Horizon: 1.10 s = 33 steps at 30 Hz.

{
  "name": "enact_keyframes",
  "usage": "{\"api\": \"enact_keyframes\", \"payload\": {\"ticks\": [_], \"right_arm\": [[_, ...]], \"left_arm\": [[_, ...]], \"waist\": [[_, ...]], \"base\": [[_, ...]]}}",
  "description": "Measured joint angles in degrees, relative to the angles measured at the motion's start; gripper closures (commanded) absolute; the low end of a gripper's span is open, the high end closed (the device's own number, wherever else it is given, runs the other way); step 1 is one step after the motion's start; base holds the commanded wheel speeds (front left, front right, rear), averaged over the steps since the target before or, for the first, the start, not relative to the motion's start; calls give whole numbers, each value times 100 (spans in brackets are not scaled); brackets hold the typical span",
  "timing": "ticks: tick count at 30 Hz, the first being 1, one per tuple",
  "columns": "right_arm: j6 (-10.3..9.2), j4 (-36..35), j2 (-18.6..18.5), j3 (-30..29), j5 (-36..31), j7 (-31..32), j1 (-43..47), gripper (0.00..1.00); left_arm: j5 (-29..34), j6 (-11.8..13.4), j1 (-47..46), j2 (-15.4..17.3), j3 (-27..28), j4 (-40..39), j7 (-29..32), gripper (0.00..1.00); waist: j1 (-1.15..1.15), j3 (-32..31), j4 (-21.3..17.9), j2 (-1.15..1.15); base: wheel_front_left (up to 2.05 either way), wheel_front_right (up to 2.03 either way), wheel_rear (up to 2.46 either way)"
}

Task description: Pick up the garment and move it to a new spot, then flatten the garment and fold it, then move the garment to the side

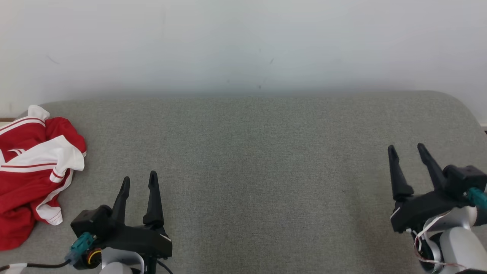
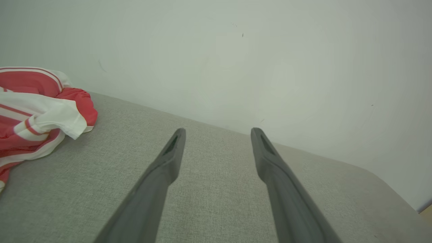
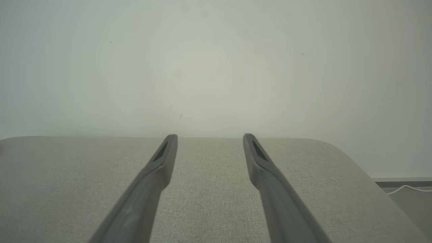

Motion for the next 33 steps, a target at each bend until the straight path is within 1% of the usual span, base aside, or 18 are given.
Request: {"api": "enact_keyframes", "payload": {"ticks": [5,6,7,9,13,19,20,33], "right_arm": [[0,-198,176,98,41,-157,339,0],[0,-198,176,98,41,-157,339,0],[0,-281,259,122,45,-221,469,0],[0,-321,294,138,44,-243,529,0],[0,-498,402,234,-8,-368,739,0],[0,-701,566,210,-136,-531,1106,0],[0,-772,631,177,-149,-586,1222,0],[0,-1115,862,100,-304,-931,1848,0]], "left_arm": [[404,33,161,30,13,-138,70,0],[404,33,161,30,13,-138,70,0],[609,56,227,56,9,-214,73,0],[687,63,260,62,7,-247,82,0],[1072,136,402,122,-20,-365,130,0],[1496,197,603,148,-36,-511,203,0],[1634,199,672,151,-31,-559,203,0],[2330,155,1097,144,-147,-836,203,0]], "waist": [[0,-17,10,0],[0,-17,10,0],[0,-23,7,0],[0,-24,6,0],[0,-32,-10,0],[0,-52,-11,0],[0,-56,-12,-1],[0,-36,-23,0]], "base": [[0,0,0],[0,0,0],[0,0,0],[0,0,0],[0,0,0],[0,0,0],[0,0,0],[0,0,0]]}}
